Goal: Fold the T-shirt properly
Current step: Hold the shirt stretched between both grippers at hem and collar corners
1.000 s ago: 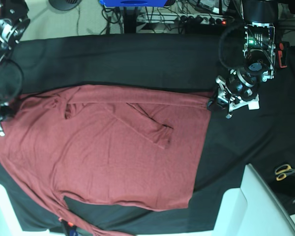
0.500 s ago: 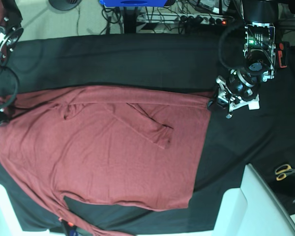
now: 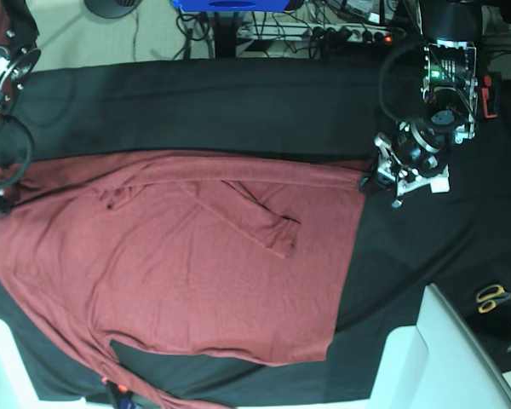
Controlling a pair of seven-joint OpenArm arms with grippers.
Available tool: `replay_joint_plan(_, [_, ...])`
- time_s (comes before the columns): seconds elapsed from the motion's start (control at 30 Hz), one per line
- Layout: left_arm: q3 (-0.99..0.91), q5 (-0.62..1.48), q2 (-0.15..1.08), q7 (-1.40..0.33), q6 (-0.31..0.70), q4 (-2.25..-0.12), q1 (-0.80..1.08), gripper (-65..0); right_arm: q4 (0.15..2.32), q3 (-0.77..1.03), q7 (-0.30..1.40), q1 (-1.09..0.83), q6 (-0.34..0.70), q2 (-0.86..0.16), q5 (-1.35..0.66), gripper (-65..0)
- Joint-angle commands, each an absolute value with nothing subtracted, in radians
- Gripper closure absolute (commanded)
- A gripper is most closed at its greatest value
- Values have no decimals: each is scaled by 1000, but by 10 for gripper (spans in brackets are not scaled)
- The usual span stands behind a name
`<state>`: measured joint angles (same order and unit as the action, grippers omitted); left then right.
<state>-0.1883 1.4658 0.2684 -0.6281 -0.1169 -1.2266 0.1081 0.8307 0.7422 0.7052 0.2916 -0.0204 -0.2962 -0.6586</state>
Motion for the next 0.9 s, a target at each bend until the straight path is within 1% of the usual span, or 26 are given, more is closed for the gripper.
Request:
replay_joint_plan(0.0, [-194,1484,280,-627,-102,-1247,87,0,846,746,690,318,-18,-320,-674,-8])
replay_joint_plan(0.17, [-194,1484,278,-625,-102,-1247,76,0,846,745,654,318,-19,-320,-674,-8])
replay_joint_plan(0.3, [-193,1484,278,-625,-102,-1237,65,0,845,746,650,318,-70,-320,-674,-8])
replay_joint_plan(0.73, [-191,1484,278,-625,-102,-1234,68,0,812,745,648,321,-77,-320,-676,-8])
replay_joint_plan(0.87, [-186,1484,278,-625,-102,-1234,68,0,812,746,648,321,-77,-318,-676,-20])
